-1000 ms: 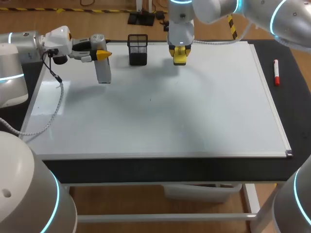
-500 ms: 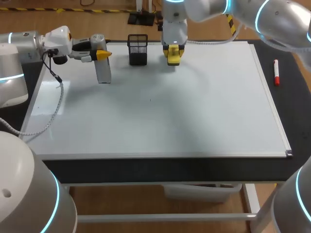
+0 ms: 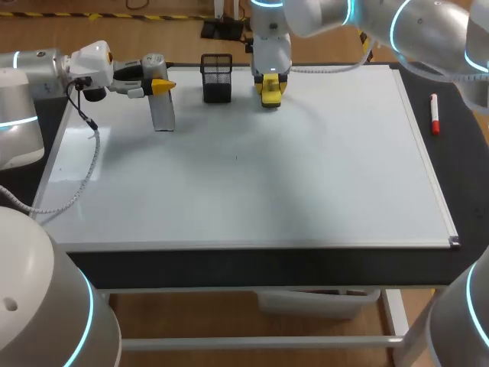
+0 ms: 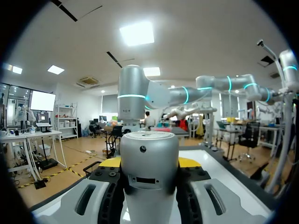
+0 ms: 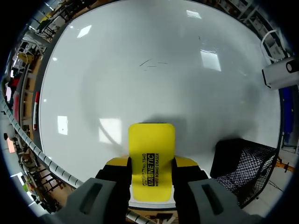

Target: Pick up the inspection probe, press it on each red-marked spot on the whiteboard one by one, put down the probe, pick up the eraser, and wipe off all the red marks.

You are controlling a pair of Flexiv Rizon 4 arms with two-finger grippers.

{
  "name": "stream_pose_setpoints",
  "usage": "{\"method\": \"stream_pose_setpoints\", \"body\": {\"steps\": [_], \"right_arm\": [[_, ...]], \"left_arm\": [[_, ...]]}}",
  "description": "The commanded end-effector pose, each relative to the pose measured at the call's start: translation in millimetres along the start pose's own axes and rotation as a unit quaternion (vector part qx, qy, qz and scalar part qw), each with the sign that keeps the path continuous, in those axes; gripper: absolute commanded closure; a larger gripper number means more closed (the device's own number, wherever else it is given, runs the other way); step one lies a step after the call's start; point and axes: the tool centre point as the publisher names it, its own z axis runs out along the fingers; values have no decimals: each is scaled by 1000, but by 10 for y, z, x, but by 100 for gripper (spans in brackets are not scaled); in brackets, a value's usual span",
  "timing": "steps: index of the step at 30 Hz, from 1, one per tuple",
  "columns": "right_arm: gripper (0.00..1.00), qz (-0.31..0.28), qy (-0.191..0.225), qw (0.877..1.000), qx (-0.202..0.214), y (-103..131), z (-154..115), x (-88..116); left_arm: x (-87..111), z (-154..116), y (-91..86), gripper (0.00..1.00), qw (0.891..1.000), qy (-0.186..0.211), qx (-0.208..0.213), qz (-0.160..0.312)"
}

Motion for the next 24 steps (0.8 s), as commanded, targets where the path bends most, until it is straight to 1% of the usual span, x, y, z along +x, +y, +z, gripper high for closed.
{"method": "stream_pose_setpoints", "body": {"steps": [1, 16, 17, 18, 19, 20, 24], "right_arm": [[100, 0, 3, 1000, -4, -49, 46, -19], [100, 8, 6, 1000, -7, -79, 114, 6], [87, 9, 6, 1000, -7, -79, 115, 7], [65, 9, 7, 1000, -7, -79, 116, 10], [48, 12, 9, 1000, -7, -79, 118, 14], [0, 14, 9, 1000, -6, -81, 119, 20], [0, 20, 9, 1000, -4, -80, 105, 46]], "left_arm": [[0, -3, -9, 100, 1000, 0, 0, 0], [0, -3, -9, 100, 1000, 0, 0, 0], [0, -3, -9, 100, 1000, 0, 0, 0], [0, -3, -9, 100, 1000, 0, 0, 0], [0, -3, -9, 100, 1000, 0, 0, 0], [0, -3, -9, 100, 1000, 0, 0, 0], [0, -3, -9, 100, 1000, 0, 0, 0]]}}
